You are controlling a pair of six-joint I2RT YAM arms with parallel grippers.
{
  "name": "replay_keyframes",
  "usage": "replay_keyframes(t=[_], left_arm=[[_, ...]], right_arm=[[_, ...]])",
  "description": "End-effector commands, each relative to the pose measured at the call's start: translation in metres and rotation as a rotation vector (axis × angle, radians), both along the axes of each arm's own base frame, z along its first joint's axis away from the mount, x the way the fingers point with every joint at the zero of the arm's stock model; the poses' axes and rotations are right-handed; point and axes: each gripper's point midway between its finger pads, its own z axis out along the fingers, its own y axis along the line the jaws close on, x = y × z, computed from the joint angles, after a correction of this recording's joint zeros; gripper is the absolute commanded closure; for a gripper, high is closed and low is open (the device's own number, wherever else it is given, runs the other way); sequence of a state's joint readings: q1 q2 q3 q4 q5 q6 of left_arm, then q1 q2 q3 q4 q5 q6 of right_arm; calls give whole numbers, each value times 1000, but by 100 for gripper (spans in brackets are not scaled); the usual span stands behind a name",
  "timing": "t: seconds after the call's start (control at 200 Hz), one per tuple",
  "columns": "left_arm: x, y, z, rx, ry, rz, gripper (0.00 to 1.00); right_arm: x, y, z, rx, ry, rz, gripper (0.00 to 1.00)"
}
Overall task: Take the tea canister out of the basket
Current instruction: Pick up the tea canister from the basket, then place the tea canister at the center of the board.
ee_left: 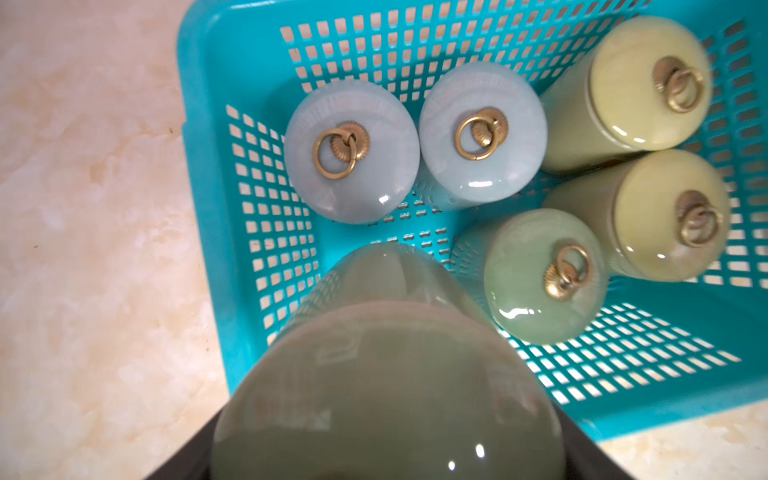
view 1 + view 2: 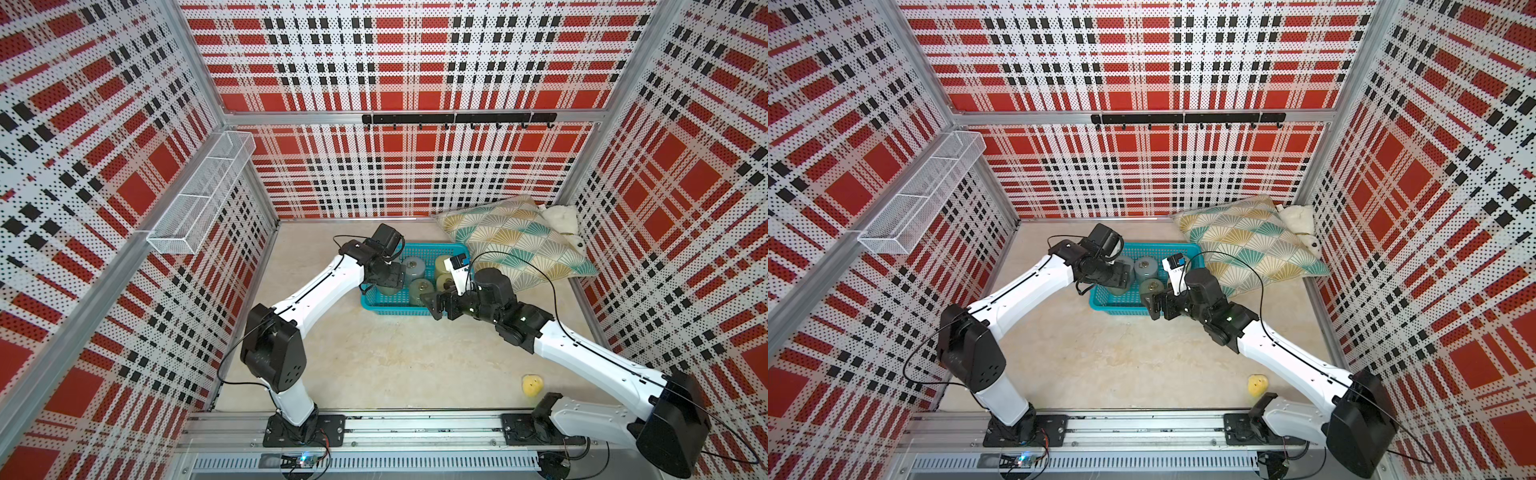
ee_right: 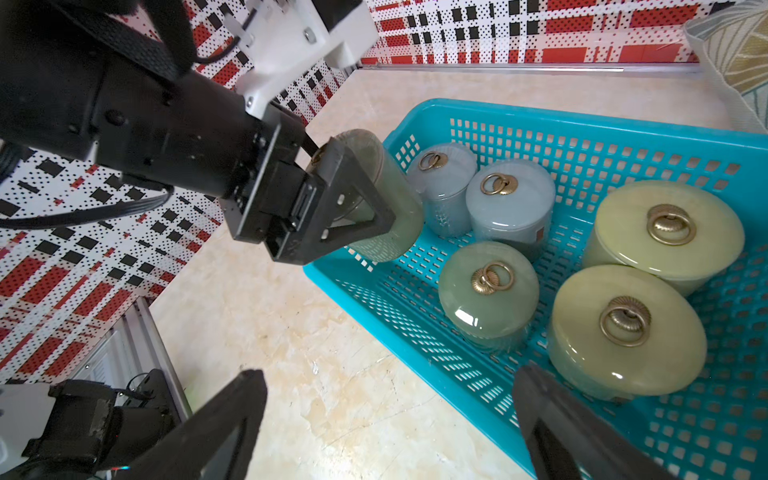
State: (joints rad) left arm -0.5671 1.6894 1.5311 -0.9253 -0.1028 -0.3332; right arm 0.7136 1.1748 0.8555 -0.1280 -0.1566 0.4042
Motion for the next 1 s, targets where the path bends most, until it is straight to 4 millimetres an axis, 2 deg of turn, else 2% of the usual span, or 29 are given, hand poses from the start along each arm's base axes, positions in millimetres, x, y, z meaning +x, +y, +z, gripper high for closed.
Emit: replay_keyframes(t=[0.0,0.18,0.426,0.701,0.997], left_arm=[[-10,4,37,-45,-75,15,39],[-35,9,51,-75,-82,24,41],[-82,6,42,-76,-44,9,41],[-123,7,18,-77,-3,9,41],[-140,10,-28,-90,31,29,41]], right_arm=[[-3,11,15,24,-32,49,0],[-4,14,14,29,-26,62,0],[-7,16,16,34,-31,71,0],[-9,16,19,34,-39,73,0],[-8,19,15,24,-28,81,0]])
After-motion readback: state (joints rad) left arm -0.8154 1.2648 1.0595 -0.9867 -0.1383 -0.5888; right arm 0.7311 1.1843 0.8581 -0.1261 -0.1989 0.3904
